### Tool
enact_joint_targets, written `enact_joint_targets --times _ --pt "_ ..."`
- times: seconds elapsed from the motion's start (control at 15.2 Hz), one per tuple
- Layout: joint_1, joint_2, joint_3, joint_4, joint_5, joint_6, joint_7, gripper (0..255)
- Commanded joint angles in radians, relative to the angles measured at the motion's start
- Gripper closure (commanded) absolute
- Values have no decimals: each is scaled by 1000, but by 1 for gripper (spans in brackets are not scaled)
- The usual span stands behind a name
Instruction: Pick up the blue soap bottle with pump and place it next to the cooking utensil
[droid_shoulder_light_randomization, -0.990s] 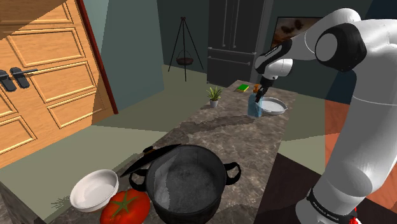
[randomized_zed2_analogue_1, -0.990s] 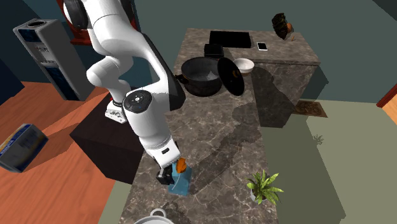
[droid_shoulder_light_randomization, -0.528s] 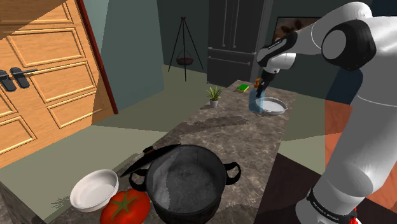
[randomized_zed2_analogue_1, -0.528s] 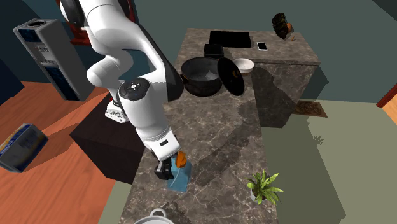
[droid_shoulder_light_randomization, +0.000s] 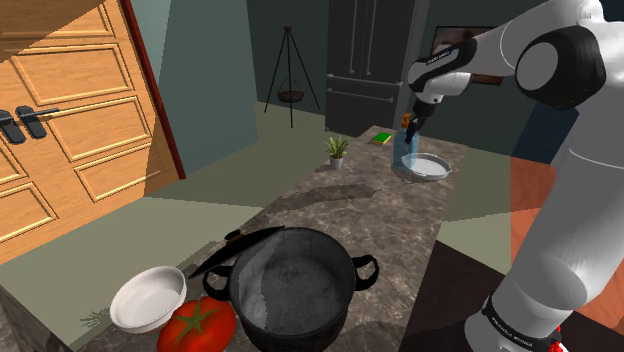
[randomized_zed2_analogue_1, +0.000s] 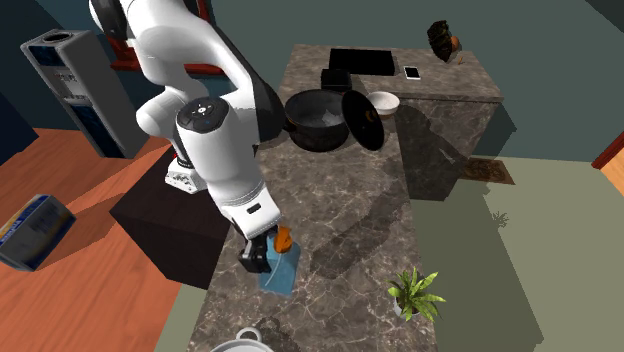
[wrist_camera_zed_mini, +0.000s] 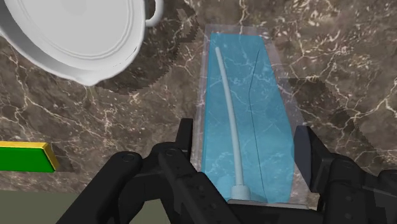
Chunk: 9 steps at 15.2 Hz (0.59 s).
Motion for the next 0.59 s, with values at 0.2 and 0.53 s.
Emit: enact_joint_targets --times 0.2,0.53 --pt "1 -20 -3 48 -18 -64 16 255" --pt "2 -34 -4 101 -32 -127 29 255"
